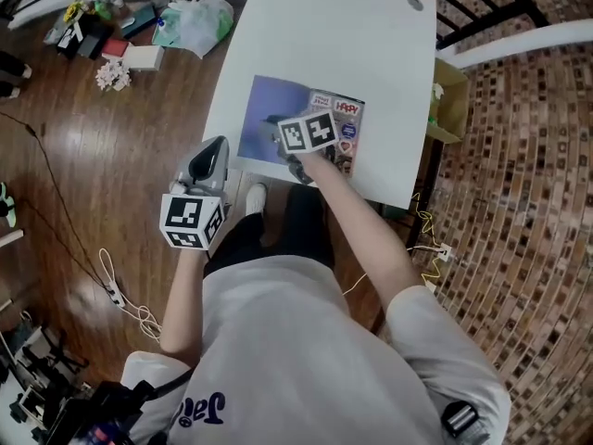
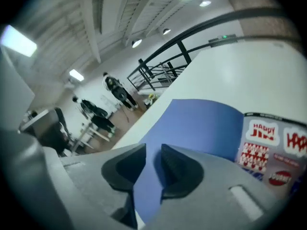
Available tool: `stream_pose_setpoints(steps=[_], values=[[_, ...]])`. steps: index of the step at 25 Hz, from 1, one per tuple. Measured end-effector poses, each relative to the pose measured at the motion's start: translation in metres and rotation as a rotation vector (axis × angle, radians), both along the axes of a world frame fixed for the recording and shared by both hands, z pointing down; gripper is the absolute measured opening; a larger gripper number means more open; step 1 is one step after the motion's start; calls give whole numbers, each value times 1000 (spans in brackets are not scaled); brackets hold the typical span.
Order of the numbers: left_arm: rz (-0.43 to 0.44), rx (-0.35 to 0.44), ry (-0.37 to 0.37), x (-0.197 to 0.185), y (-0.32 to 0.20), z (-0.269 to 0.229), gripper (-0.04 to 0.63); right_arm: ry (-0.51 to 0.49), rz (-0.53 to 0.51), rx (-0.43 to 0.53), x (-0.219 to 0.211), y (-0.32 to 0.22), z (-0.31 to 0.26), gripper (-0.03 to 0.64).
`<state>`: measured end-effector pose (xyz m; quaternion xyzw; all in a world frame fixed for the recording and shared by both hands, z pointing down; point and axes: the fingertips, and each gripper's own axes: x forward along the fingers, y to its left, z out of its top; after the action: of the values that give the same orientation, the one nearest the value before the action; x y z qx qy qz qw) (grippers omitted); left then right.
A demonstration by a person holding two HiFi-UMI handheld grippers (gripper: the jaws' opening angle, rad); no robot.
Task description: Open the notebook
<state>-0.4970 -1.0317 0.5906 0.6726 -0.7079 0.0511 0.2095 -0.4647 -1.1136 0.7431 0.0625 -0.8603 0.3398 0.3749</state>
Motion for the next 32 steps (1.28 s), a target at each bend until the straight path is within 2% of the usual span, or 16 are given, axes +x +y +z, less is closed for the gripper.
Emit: stream_pose_setpoints(steps=[3, 4, 7, 9, 13, 18, 20, 24, 28, 32], values=[[5, 9, 16, -4, 18, 0, 17, 168, -64, 258, 1, -1, 17, -8], [12, 12, 19, -4, 24, -2, 17, 200, -80, 320, -1, 1, 18, -8], [55, 26, 12, 8, 33, -11, 17, 291, -113, 392, 10, 15, 11, -8], [83, 55, -9, 21, 30, -21, 17, 226, -67, 425, 20, 19, -17, -8], [121, 149, -52, 46, 20, -56, 17, -36, 116, 467, 52, 37, -117, -8], [163, 265, -85, 103, 26, -115, 17, -304, 323, 515, 125, 79, -222, -8], [168, 297, -107, 136, 35, -132, 17, -371, 358, 539, 162, 101, -246, -8], [182, 314, -80, 220, 68, -154, 17, -418, 404, 630, 247, 154, -274, -8], [216, 304, -51, 308, 105, -152, 17, -414, 464, 660, 328, 193, -282, -8], [248, 293, -80, 350, 131, -166, 17, -422, 453, 710, 366, 217, -309, -8]])
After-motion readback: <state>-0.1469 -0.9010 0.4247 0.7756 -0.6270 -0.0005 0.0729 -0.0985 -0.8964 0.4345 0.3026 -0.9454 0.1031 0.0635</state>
